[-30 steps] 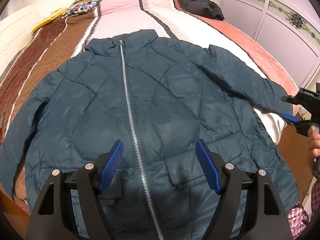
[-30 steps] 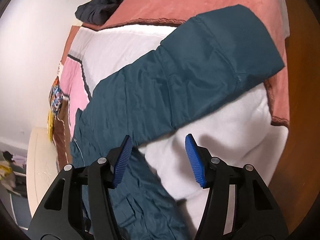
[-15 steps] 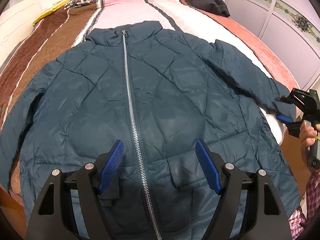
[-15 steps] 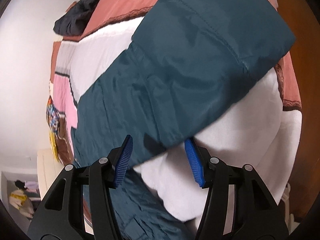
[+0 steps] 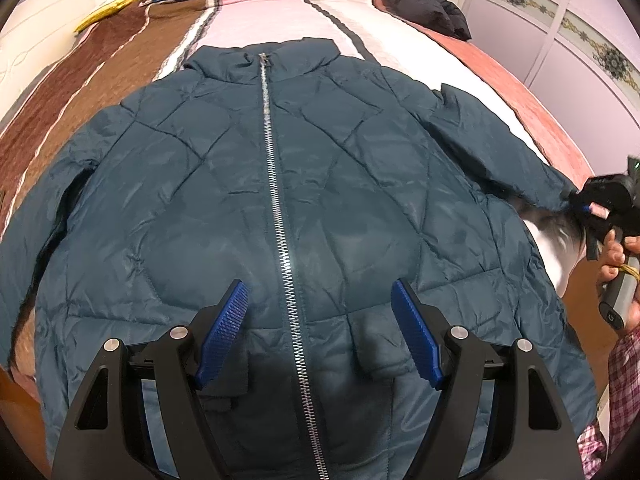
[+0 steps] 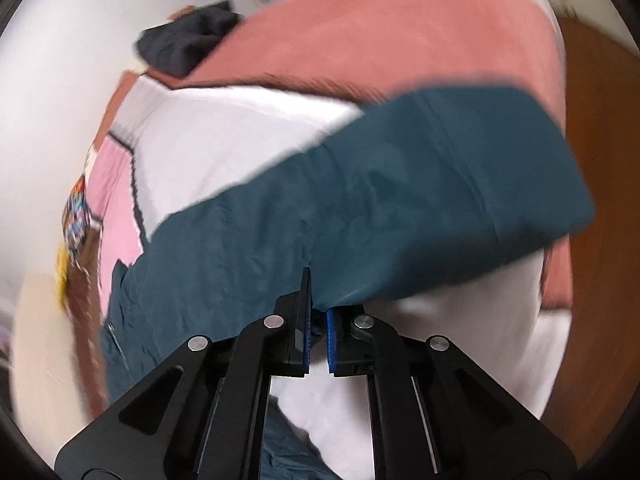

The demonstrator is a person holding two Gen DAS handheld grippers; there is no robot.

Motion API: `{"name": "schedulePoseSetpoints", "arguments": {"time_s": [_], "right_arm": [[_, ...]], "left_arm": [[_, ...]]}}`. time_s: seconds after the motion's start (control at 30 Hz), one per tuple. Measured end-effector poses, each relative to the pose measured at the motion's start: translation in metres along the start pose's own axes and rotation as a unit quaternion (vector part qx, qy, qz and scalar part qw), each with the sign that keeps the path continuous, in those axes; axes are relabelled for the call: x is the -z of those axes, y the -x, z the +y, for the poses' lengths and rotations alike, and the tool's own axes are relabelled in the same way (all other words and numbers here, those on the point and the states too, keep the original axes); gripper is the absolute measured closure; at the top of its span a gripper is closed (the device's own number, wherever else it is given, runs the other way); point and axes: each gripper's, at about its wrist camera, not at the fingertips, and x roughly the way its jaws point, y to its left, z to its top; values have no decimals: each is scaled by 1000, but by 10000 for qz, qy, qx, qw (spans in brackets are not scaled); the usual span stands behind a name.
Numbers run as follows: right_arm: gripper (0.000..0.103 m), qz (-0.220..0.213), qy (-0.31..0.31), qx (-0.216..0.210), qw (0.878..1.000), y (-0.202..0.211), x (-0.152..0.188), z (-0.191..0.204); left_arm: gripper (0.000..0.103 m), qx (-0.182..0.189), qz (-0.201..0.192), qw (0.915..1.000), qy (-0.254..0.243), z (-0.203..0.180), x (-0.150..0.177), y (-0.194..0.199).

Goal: Fold large clothes
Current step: 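Carry the sleeve across the jacket front with the right tool, then release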

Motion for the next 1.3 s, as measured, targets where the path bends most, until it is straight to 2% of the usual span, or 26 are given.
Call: {"name": "schedulePoseSetpoints", "arguments": {"time_s": [0.17, 0.3, 0.37, 0.43, 0.53, 0.57, 0.6, 0.63, 0.7, 0.73, 0.8, 0.83, 0.93, 0.97, 1.03, 1.17, 1.23, 1.3], "right_arm": [[96, -687, 1094, -182, 9914, 31, -7, 62], [96, -1073, 2064, -545, 9710, 50, 2, 128], [96, -1245, 2763, -701, 9504, 57, 18, 170], [96, -1388, 3682, -822, 9157, 59, 52, 218], [96, -1297, 4677, -1061, 8679, 52, 109, 264], [97, -1173, 5092, -1195, 8442, 46, 140, 281], [97, -1074, 5279, -1272, 8328, 41, 157, 288], [97, -876, 5542, -1407, 8157, 33, 185, 298], [97, -517, 5848, -1481, 7959, 12, 222, 307], [96, -353, 5931, -1471, 7908, 3, 234, 310], [94, 335, 5992, -1379, 7879, -28, 261, 309], [91, 693, 5932, -1363, 7904, -42, 269, 307], [77, 1284, 5632, -1434, 8036, -61, 268, 295], [74, 1403, 5524, -1514, 8076, -60, 262, 292], [62, 1588, 5280, -1748, 8158, -54, 250, 286], [57, 1891, 4866, -2111, 8264, -29, 228, 272], [57, 1918, 4666, -2177, 8355, -18, 214, 260], [57, 1817, 4452, -2118, 8508, -8, 200, 245]], "left_arm": [[30, -20, -115, 9997, 199, 16, 1, 6], [30, -95, -220, 9987, 453, 37, 2, 12], [30, -155, -252, 9977, 607, 49, 3, 14], [30, -230, -279, 9962, 796, 63, 5, 16], [30, -325, -313, 9936, 1035, 80, 8, 18], [30, -350, -330, 9927, 1102, 86, 8, 20], [30, -389, -349, 9917, 1177, 93, 9, 21], [30, -424, -367, 9906, 1251, 100, 11, 22], [30, -493, -379, 9886, 1373, 112, 14, 24], [30, -542, -379, 9874, 1438, 118, 15, 24], [30, -607, -377, 9854, 1544, 130, 18, 26], [30, -643, -375, 9846, 1579, 135, 19, 26], [30, -730, -404, 9833, 1617, 147, 20, 28], [30, -721, -428, 9836, 1598, 149, 19, 29], [30, -708, -480, 9844, 1538, 151, 16, 31], [30, -555, -692, 9872, 1326, 139, 1, 38], [30, -438, -820, 9897, 1089, 124, -11, 41], [30, -331, -909, 9922, 780, 105, -25, 42]]}}
